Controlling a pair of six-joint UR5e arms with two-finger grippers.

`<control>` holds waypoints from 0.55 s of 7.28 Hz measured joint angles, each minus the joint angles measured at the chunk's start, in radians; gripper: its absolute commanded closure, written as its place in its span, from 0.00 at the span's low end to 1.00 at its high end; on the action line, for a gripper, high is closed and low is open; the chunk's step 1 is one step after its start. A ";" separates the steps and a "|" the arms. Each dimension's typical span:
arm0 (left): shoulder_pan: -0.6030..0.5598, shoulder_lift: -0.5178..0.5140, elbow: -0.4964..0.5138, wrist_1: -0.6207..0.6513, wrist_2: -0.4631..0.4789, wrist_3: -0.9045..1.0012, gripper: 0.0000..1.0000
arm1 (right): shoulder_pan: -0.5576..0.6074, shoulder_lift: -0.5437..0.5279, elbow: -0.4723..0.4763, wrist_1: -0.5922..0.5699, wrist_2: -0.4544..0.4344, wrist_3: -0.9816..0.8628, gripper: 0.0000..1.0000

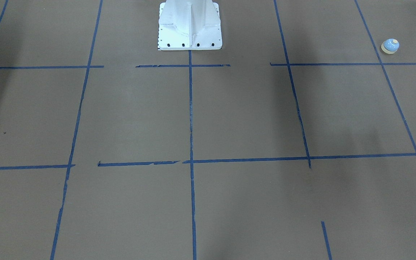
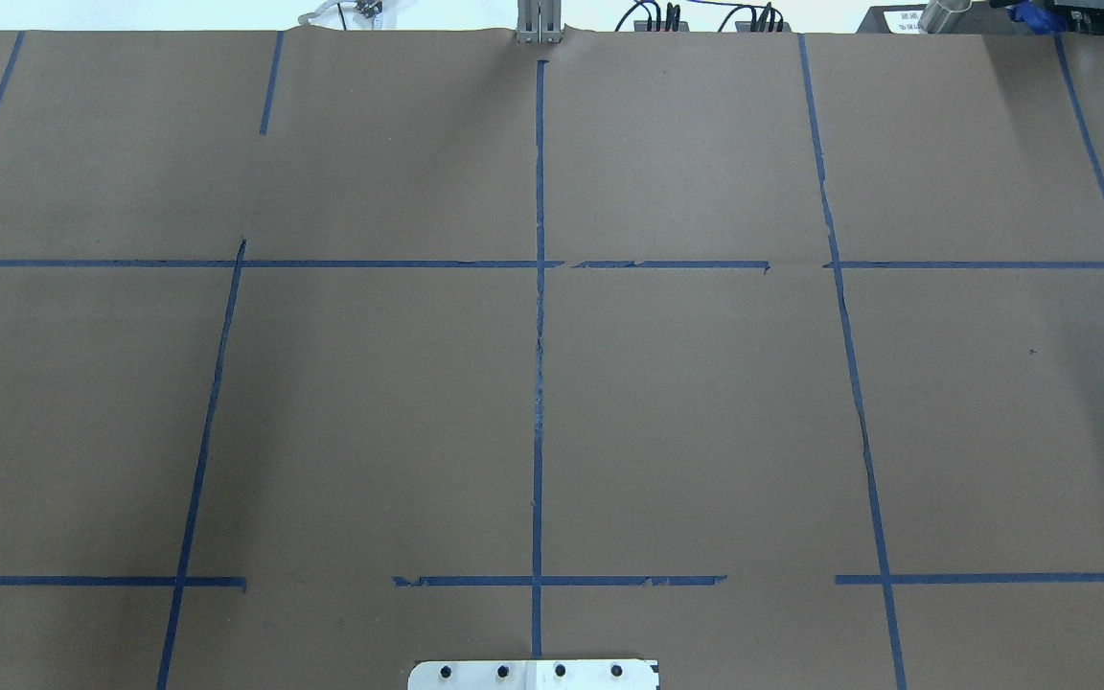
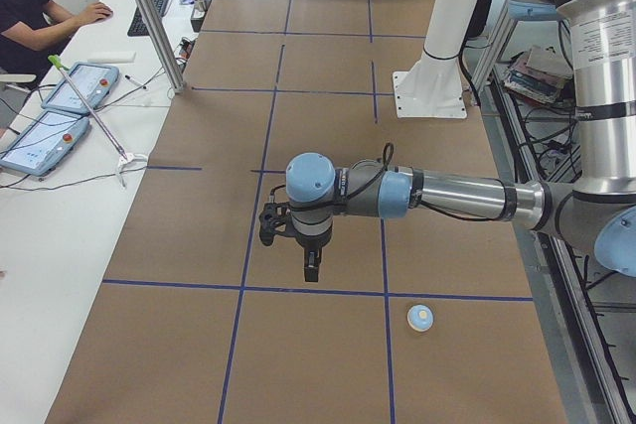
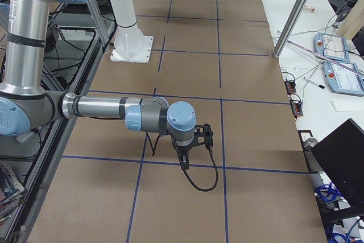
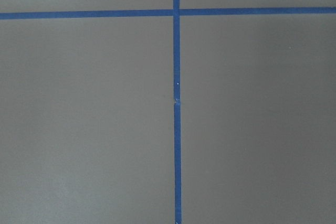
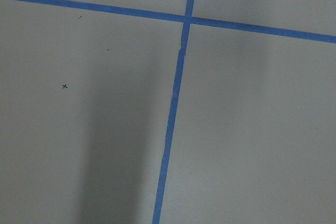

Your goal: Place and press bell with both arms

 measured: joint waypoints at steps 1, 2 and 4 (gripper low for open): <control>0.007 -0.002 -0.003 0.000 0.000 -0.001 0.00 | -0.001 -0.004 0.002 0.000 0.000 0.001 0.00; 0.011 -0.003 -0.009 0.000 -0.004 -0.003 0.00 | -0.003 -0.004 0.003 0.000 0.000 0.003 0.00; 0.015 0.007 -0.014 0.001 -0.010 -0.003 0.00 | -0.021 -0.005 0.015 0.002 0.011 0.057 0.00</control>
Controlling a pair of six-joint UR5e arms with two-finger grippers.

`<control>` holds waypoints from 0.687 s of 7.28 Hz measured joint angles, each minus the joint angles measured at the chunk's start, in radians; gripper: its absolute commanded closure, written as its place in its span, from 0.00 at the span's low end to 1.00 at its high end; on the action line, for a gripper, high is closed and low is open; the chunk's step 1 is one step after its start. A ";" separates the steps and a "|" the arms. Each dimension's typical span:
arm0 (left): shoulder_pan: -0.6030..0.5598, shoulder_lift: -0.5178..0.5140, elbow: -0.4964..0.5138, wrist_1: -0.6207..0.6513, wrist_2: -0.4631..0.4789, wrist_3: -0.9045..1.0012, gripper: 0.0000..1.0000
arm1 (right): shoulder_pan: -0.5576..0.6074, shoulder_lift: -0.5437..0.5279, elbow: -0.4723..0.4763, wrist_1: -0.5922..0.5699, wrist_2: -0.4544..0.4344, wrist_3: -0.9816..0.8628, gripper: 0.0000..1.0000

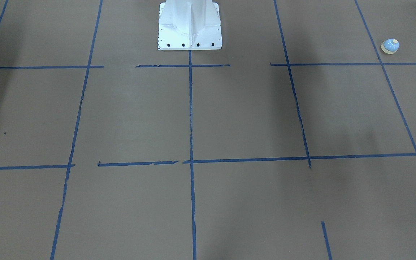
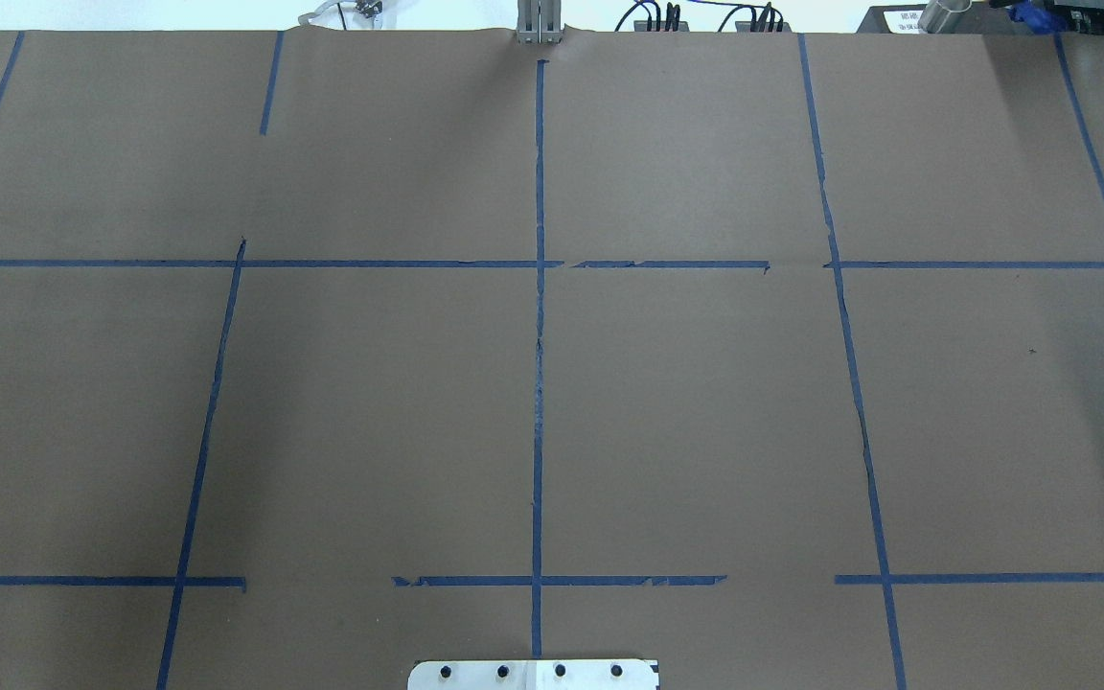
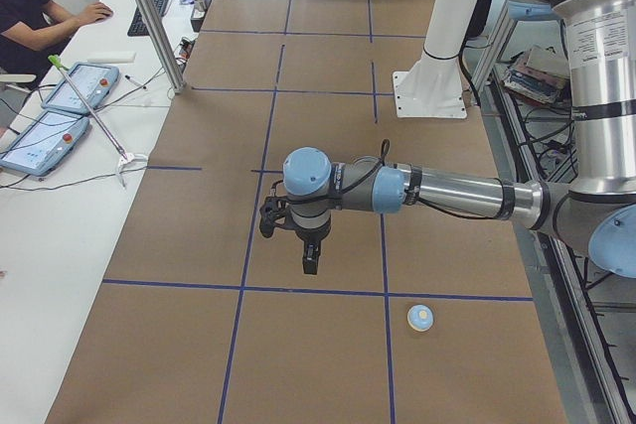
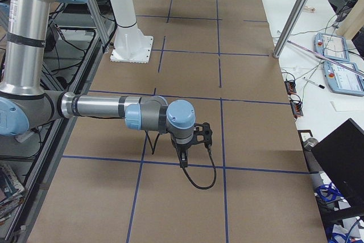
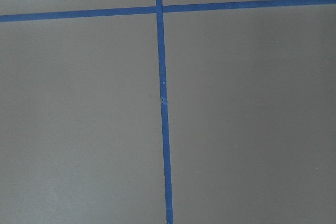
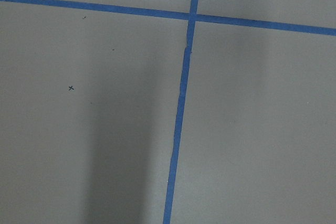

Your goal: Place and press bell with both arms

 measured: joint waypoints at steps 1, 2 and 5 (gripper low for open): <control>0.000 0.007 -0.002 0.000 -0.001 0.000 0.00 | -0.008 -0.001 0.005 0.001 0.003 0.025 0.00; 0.001 0.011 -0.002 0.000 -0.001 -0.001 0.00 | -0.012 -0.003 0.008 0.001 0.005 0.037 0.00; 0.002 0.013 -0.001 0.001 -0.003 -0.001 0.00 | -0.016 -0.006 0.019 0.003 0.006 0.056 0.00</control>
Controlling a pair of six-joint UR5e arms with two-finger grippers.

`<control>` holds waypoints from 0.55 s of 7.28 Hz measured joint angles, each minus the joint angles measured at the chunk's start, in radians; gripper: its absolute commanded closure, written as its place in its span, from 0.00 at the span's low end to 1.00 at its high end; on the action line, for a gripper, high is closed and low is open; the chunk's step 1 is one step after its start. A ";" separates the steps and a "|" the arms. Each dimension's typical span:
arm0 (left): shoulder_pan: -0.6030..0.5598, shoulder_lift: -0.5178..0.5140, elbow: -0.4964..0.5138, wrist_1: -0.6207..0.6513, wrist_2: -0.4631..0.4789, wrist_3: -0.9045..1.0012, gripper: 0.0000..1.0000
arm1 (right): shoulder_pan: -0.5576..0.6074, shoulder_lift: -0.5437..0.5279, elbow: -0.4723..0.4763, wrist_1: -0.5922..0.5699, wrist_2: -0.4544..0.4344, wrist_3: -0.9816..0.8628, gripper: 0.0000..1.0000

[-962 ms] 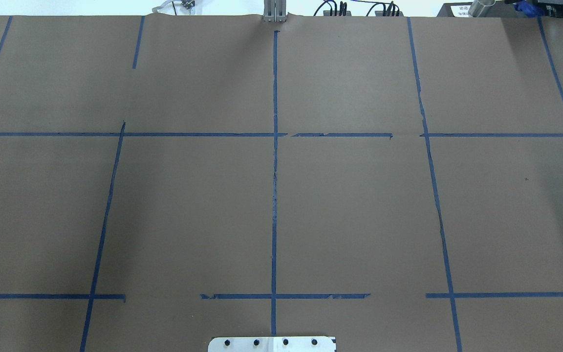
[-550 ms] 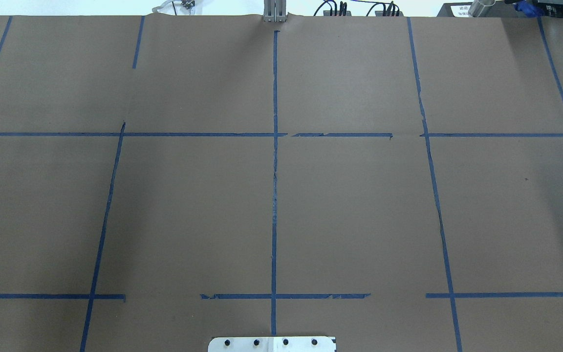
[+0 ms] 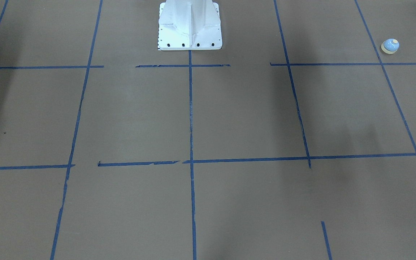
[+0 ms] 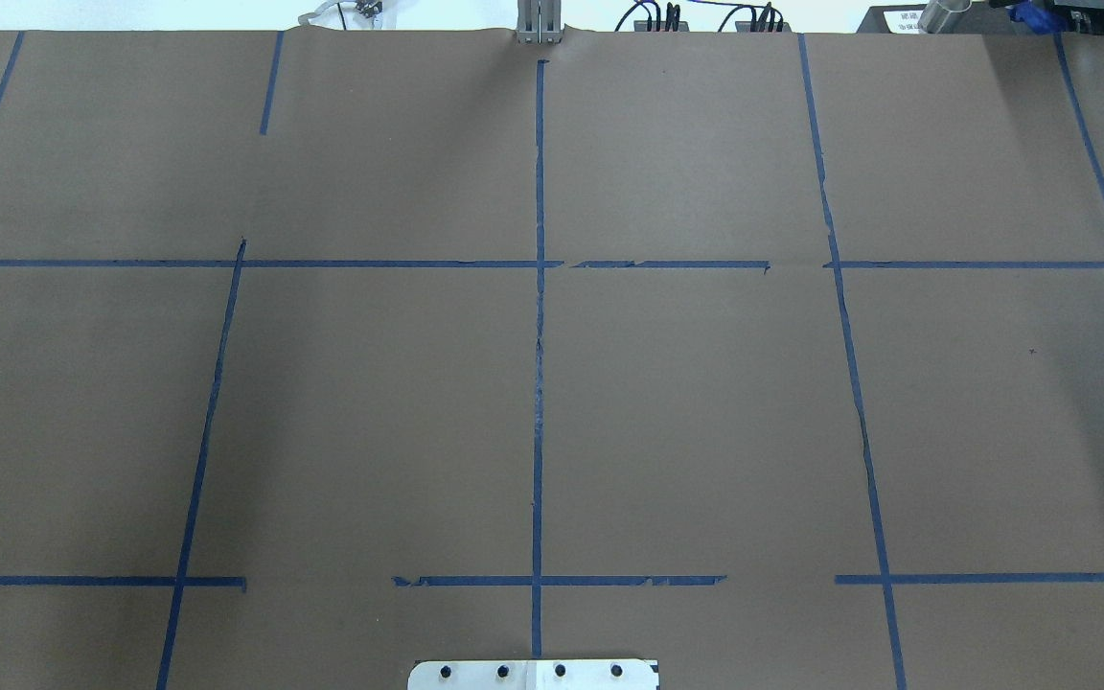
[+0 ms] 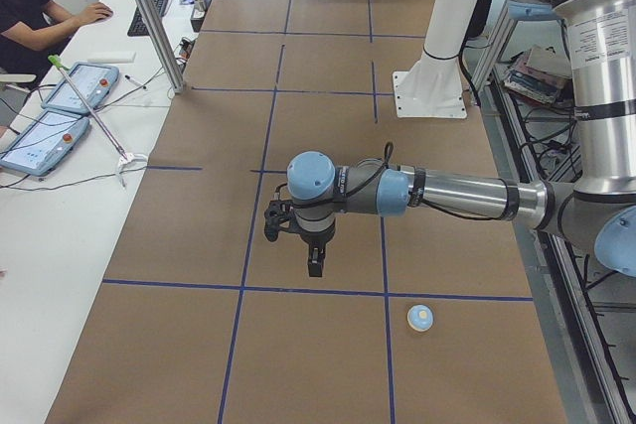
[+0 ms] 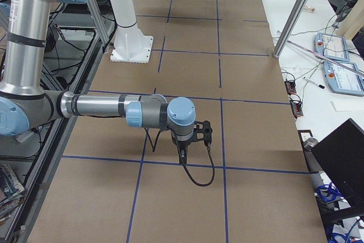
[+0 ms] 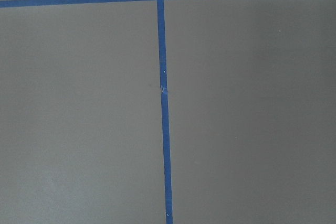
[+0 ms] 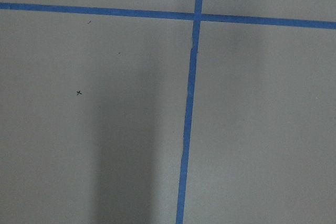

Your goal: Place and press bell with both arms

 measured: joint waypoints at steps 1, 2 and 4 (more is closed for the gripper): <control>0.000 0.000 -0.001 -0.001 -0.010 -0.001 0.00 | 0.000 -0.006 0.001 0.002 0.000 0.000 0.00; 0.002 0.000 -0.003 -0.003 -0.027 -0.001 0.00 | 0.000 -0.016 0.002 0.004 0.000 -0.004 0.00; 0.005 0.000 -0.006 -0.021 -0.042 0.001 0.00 | -0.003 -0.027 0.003 0.008 0.002 -0.008 0.00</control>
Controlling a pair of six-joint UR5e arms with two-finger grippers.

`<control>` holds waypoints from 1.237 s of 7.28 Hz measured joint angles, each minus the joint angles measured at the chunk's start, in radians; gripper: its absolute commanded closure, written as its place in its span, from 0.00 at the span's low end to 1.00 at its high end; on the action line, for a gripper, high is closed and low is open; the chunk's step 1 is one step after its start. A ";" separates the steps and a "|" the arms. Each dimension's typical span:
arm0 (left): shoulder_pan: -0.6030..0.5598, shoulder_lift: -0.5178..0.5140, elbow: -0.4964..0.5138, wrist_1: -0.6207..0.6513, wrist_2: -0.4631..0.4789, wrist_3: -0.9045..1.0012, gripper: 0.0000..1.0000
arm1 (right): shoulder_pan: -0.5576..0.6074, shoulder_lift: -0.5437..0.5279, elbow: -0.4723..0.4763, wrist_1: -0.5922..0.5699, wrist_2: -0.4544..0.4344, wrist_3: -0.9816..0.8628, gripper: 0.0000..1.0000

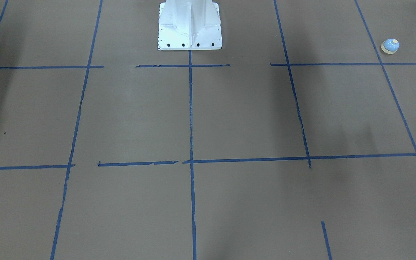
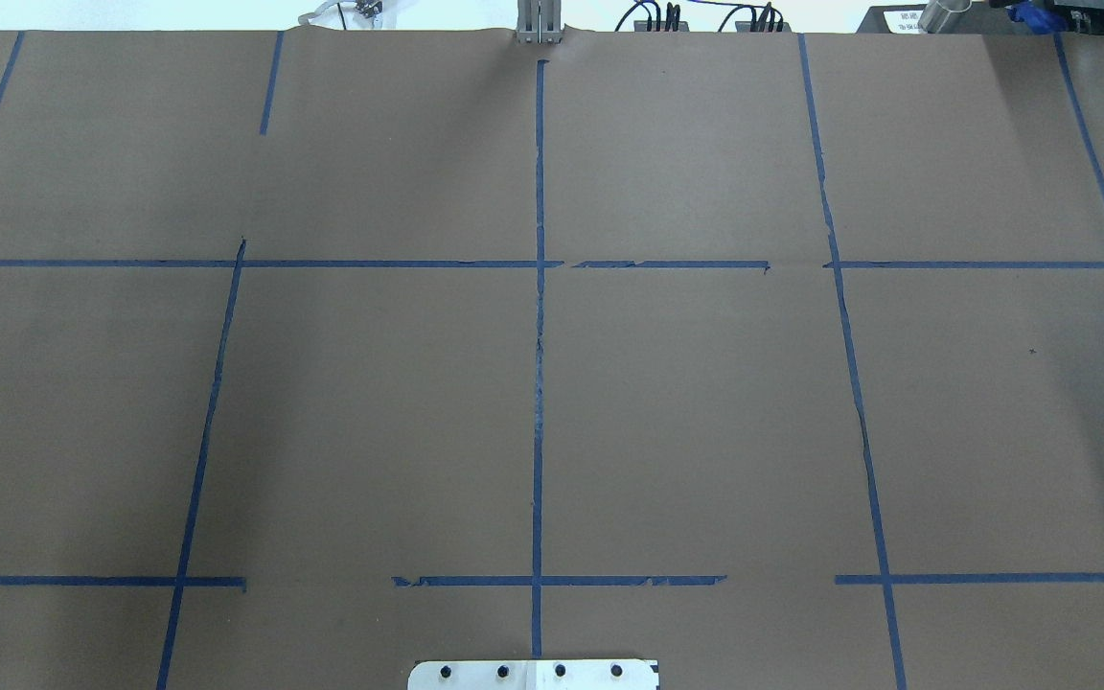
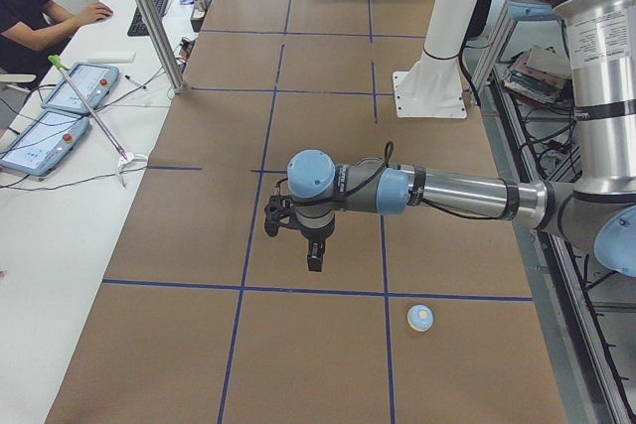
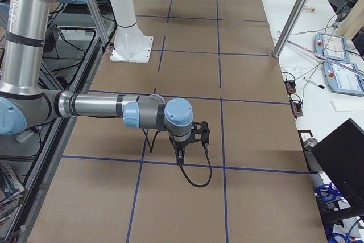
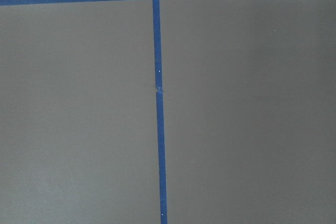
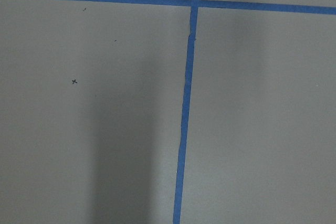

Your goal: Place and press bell with both arms

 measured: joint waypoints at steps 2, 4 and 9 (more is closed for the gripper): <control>0.035 0.013 0.005 -0.061 -0.002 0.001 0.00 | -0.004 -0.001 0.001 0.008 0.003 0.000 0.00; 0.119 0.054 0.009 -0.138 0.005 -0.051 0.00 | -0.006 -0.001 0.001 0.021 0.005 0.000 0.00; 0.235 0.261 0.112 -0.520 0.047 -0.158 0.00 | -0.023 -0.001 0.000 0.025 0.009 0.004 0.00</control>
